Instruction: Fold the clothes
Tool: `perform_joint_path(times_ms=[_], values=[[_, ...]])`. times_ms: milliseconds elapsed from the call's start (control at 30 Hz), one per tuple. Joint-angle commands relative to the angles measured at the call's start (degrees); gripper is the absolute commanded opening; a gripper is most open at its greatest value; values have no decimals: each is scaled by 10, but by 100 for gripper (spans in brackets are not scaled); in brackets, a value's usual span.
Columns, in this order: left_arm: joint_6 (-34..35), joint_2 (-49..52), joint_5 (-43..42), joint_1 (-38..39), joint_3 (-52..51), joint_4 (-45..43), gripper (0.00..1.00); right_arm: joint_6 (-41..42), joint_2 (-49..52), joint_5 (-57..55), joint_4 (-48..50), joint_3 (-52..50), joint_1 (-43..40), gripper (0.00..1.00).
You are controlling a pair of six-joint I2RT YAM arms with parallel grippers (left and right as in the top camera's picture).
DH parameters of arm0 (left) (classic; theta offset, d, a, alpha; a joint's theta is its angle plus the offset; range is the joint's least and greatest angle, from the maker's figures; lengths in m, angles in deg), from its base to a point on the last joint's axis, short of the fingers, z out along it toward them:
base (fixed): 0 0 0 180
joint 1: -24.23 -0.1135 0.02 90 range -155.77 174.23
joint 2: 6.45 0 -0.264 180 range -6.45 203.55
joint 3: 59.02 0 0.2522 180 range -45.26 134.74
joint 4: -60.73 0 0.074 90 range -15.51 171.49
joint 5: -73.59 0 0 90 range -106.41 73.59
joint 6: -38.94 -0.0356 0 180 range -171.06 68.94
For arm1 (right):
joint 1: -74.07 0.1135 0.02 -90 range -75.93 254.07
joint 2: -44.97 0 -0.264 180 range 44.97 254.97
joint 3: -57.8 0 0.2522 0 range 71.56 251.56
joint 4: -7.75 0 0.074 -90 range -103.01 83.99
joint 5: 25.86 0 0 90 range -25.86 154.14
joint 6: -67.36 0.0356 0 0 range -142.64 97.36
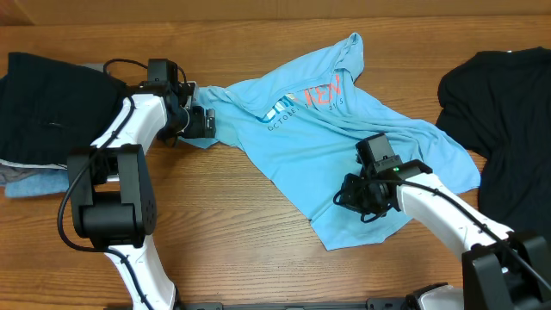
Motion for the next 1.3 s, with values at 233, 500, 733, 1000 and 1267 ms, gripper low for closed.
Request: perform_joint_path(times_ms=[233, 500, 733, 1000, 1267], values=[[-7, 22, 10, 0, -7, -37, 100, -32, 4, 20, 22, -47, 0, 4], [-7, 22, 27, 0, -7, -47, 94, 59, 21, 32, -26, -55, 0, 4], [7, 24, 66, 0, -7, -15, 73, 94, 21, 66, -101, -55, 0, 4], [32, 26, 85, 0, -56, -8, 43, 75, 21, 65, -157, -55, -55, 4], [102, 26, 136, -1, -101, 25, 28, -16, 21, 49, -186, -55, -210, 4]])
